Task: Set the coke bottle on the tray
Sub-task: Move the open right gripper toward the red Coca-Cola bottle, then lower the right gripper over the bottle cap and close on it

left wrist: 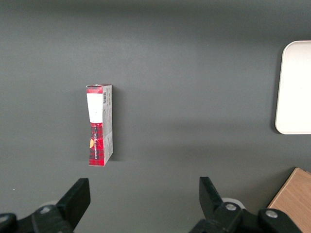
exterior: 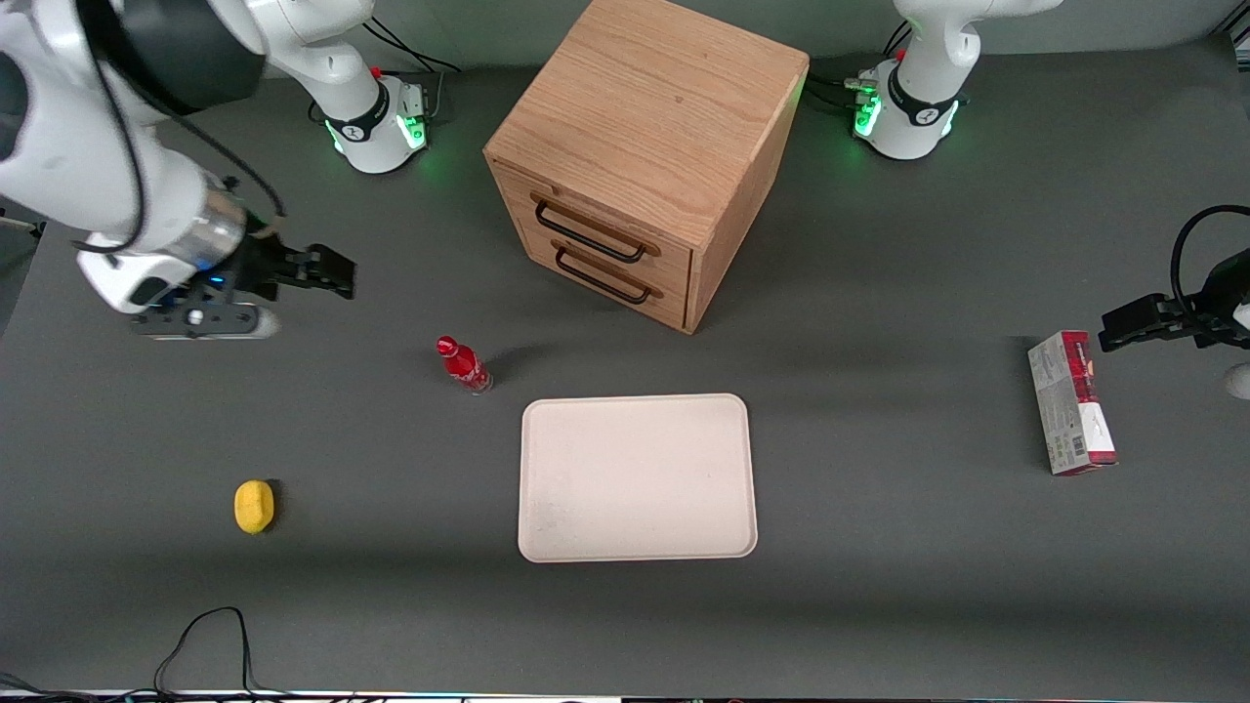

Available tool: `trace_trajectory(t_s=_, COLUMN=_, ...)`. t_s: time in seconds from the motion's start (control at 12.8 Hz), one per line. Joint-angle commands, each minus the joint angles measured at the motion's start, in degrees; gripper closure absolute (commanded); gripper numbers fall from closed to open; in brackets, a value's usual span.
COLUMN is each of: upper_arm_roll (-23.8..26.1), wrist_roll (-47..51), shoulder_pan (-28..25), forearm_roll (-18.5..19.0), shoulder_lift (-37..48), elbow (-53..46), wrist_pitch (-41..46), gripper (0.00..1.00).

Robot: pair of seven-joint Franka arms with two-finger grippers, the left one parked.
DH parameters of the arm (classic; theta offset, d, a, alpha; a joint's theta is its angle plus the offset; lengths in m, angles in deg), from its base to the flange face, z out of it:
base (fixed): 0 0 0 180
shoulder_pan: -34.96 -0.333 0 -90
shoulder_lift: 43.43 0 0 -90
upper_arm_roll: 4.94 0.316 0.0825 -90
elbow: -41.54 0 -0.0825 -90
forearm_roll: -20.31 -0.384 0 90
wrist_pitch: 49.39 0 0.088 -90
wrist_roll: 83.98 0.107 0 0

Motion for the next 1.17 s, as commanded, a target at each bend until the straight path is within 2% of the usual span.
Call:
trace_trajectory(t_s=0.0, upper_arm_roll=-0.4, wrist_roll=3.5, shoulder_pan=-1.9, forearm_roll=-1.0, shoulder_lift=-4.1, elbow=-5.1, wrist_pitch=1.1, gripper=0.0)
trace_trajectory(t_s=0.78, upper_arm_roll=-0.5, wrist_roll=3.4, shoulder_pan=-1.9, forearm_roll=-1.0, shoulder_lift=-7.0, elbow=-3.7, wrist_pitch=-0.2, gripper=0.0)
trace_trajectory(t_s=1.09, upper_arm_roll=-0.5, wrist_roll=3.4, shoulder_pan=-2.8, forearm_roll=-1.4, shoulder_lift=-3.6, elbow=9.9, wrist_pitch=-9.8, gripper=0.0)
